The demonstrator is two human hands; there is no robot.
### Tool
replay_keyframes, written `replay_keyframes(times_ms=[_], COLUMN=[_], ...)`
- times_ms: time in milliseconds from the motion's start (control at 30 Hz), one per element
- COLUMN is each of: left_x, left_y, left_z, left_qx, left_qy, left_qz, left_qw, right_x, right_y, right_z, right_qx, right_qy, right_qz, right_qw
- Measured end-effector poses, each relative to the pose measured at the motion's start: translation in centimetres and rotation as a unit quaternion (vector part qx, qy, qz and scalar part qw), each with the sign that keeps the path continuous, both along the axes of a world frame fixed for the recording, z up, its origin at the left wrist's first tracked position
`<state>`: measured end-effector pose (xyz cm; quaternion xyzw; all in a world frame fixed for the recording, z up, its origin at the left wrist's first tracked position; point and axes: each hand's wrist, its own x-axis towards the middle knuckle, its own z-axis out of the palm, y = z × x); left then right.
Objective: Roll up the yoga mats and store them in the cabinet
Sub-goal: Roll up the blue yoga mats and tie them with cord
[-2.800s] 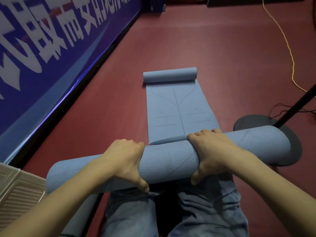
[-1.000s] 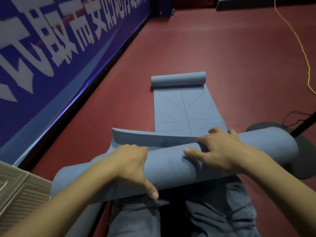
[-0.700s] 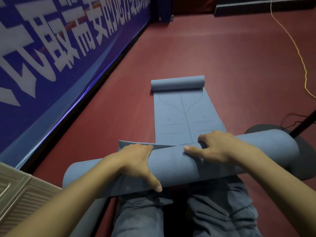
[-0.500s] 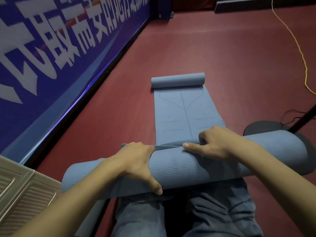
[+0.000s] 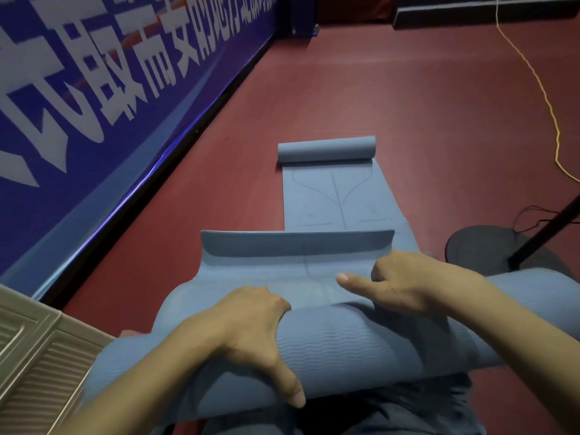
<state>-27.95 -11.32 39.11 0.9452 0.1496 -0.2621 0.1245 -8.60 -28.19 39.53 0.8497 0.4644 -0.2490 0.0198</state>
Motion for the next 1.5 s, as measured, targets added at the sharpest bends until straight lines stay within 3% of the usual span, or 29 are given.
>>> replay_keyframes(times_ms=[100, 233, 467, 567, 667, 800, 933, 1067, 1200, 1333, 1500], left_x=[-0.5, -0.5, -0.8, -0.5, -0.5, -0.5, 0.2, 0.6, 0.6, 0.3, 1.6], left_y=[-0.3, -0.7, 0.8, 1.4, 3.0, 4.9, 5.0, 4.7, 4.3, 2.5, -0.7], left_z=[-0.2, -0.8, -2.1, -2.7, -2.9, -2.8, -3.1, -3.1, -2.5, -0.9, -1.1], left_qx=[-0.017, -0.105, -0.143, -0.120, -0.129, -0.150, -0.142, -0.090, -0.035, 0.056, 0.153], left_qy=[0.003, 0.047, 0.014, -0.056, -0.123, -0.185, -0.240, -0.300, -0.266, -0.168, -0.030], left_qz=[-0.006, 0.003, 0.031, -0.025, 0.019, 0.079, 0.067, 0.082, 0.095, 0.039, -0.016], left_qw=[1.000, 0.993, 0.989, 0.991, 0.984, 0.968, 0.958, 0.946, 0.959, 0.983, 0.988], right_x=[-0.3, -1.2, -0.2, -0.5, 0.4, 1.0, 1.6, 1.3, 1.2, 1.8, 2.4], right_y=[0.2, 0.3, -1.0, -1.3, -1.3, -2.1, -1.5, -0.1, 0.7, 1.3, 2.4], right_z=[0.3, -0.4, -3.1, -3.6, -3.5, -3.4, -2.6, -2.6, -3.1, -3.8, -4.7], right_qx=[-0.031, -0.096, 0.060, 0.169, 0.224, 0.206, 0.183, 0.137, 0.113, 0.097, 0.124], right_qy=[-0.001, 0.017, 0.009, -0.069, -0.148, -0.169, -0.118, -0.105, -0.109, -0.114, -0.118], right_qz=[0.011, 0.029, 0.011, 0.010, -0.006, -0.010, 0.003, 0.024, 0.034, 0.034, 0.008], right_qw=[0.999, 0.995, 0.998, 0.983, 0.963, 0.964, 0.976, 0.985, 0.987, 0.988, 0.985])
